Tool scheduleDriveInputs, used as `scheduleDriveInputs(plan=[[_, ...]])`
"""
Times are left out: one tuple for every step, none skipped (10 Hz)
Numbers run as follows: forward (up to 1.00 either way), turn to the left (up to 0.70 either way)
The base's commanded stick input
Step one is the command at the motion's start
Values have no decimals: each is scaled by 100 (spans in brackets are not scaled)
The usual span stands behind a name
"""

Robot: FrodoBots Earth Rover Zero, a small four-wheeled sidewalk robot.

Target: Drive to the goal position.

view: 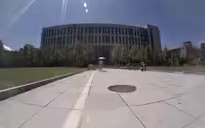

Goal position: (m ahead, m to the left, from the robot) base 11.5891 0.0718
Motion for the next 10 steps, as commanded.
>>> scheduleDriveInputs(plan=[[70,0],[70,0],[70,0],[70,0],[70,0],[70,0],[69,0],[68,0],[66,0],[66,0]])
